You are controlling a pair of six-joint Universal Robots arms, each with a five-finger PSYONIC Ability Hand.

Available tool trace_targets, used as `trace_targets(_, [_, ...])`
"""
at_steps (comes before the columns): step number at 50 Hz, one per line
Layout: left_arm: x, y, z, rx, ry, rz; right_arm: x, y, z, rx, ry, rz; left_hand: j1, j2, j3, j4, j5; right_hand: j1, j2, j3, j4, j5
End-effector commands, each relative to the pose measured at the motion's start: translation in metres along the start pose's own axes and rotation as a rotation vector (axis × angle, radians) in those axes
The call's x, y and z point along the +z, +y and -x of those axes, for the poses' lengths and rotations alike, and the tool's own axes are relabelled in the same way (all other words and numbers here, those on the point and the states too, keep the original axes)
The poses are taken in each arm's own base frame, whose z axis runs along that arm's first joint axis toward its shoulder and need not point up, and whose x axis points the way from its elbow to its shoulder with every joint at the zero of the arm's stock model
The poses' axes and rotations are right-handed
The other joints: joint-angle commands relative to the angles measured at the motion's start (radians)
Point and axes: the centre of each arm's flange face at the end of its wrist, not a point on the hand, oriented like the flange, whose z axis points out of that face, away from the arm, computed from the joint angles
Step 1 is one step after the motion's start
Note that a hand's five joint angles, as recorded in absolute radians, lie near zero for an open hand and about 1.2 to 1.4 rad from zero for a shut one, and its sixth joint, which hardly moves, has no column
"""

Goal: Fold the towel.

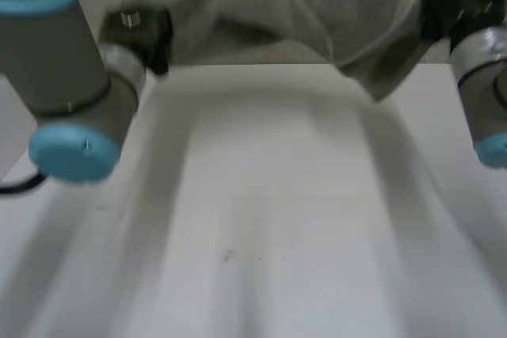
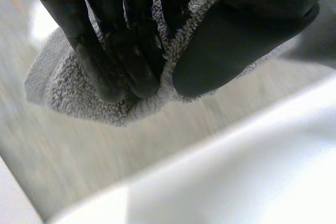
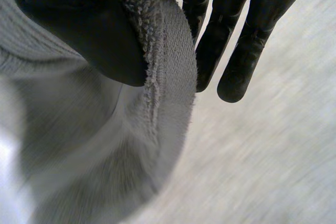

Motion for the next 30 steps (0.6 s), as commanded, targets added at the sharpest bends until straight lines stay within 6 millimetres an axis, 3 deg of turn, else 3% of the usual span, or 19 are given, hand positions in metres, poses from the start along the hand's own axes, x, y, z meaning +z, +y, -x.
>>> trace_targets(1, [-0.056, 0.117, -0.015, 0.079, 0.081, 0.325, -0.061, 0.089, 0.033, -0.095, -0.276, 0.548, 0.224, 0.181, 0.181, 0.180, 0.199, 0.018, 0.208, 0.213, 0.200, 0.229])
trace_targets(2, [-0.056, 0.117, -0.015, 0.080, 0.081, 0.325, -0.062, 0.089, 0.033, -0.095, -0.276, 0.549, 0.224, 0.181, 0.181, 0.180, 0.199, 0.018, 0.208, 0.213, 0.200, 0.229])
trace_targets(4, [-0.074, 0.148, -0.020, 0.100, 0.107, 0.393, -0.087, 0.109, 0.035, -0.160, -0.354, 0.702, 0.224, 0.181, 0.181, 0.180, 0.199, 0.018, 0.208, 0.213, 0.200, 0.229])
trace_targets(5, [-0.074, 0.149, -0.020, 0.100, 0.108, 0.393, -0.087, 0.109, 0.035, -0.161, -0.355, 0.703, 0.224, 0.181, 0.181, 0.180, 0.199, 0.018, 0.208, 0.213, 0.200, 0.229])
trace_targets(7, [-0.089, 0.169, -0.021, 0.116, 0.125, 0.448, -0.099, 0.123, 0.018, -0.175, -0.349, 0.781, 0.224, 0.181, 0.181, 0.180, 0.199, 0.018, 0.208, 0.213, 0.200, 0.229])
trace_targets(13, [-0.108, 0.182, -0.017, 0.133, 0.134, 0.516, -0.115, 0.127, 0.004, -0.152, -0.337, 0.793, 0.224, 0.181, 0.181, 0.180, 0.199, 0.018, 0.208, 0.213, 0.200, 0.229])
trace_targets(15, [-0.115, 0.182, -0.017, 0.136, 0.140, 0.524, -0.117, 0.128, 0.002, -0.149, -0.331, 0.776, 0.224, 0.181, 0.181, 0.180, 0.199, 0.018, 0.208, 0.213, 0.200, 0.229])
trace_targets(17, [-0.127, 0.173, -0.017, 0.130, 0.156, 0.510, -0.118, 0.131, -0.002, -0.142, -0.313, 0.767, -0.088, -0.131, -0.131, -0.132, -0.113, 0.018, 0.208, 0.213, 0.200, 0.229])
trace_targets(18, [-0.127, 0.173, -0.017, 0.130, 0.156, 0.510, -0.117, 0.133, -0.006, -0.143, -0.295, 0.746, -0.090, -0.133, -0.133, -0.134, -0.115, 0.018, 0.208, 0.213, 0.200, 0.229])
trace_targets(20, [-0.138, 0.164, -0.021, 0.116, 0.203, 0.485, -0.116, 0.133, -0.010, -0.146, -0.277, 0.729, -0.625, -0.668, -0.668, -0.669, -0.650, 0.018, 0.208, 0.213, 0.200, 0.229])
trace_targets(22, [-0.140, 0.158, -0.022, 0.105, 0.220, 0.465, -0.115, 0.134, -0.011, -0.150, -0.265, 0.716, -0.746, -0.790, -0.789, -0.790, -0.771, 0.018, 0.208, 0.213, 0.200, 0.229])
trace_targets(28, [-0.137, 0.129, -0.020, 0.069, 0.233, 0.364, -0.116, 0.136, -0.010, -0.153, -0.259, 0.702, -0.750, -0.794, -0.794, -0.794, -0.776, 0.018, 0.208, 0.213, 0.200, 0.229])
trace_targets(30, [-0.124, 0.117, -0.008, 0.054, 0.189, 0.319, -0.116, 0.138, -0.010, -0.154, -0.254, 0.693, -0.762, -0.805, -0.805, -0.806, -0.787, 0.018, 0.208, 0.213, 0.200, 0.229])
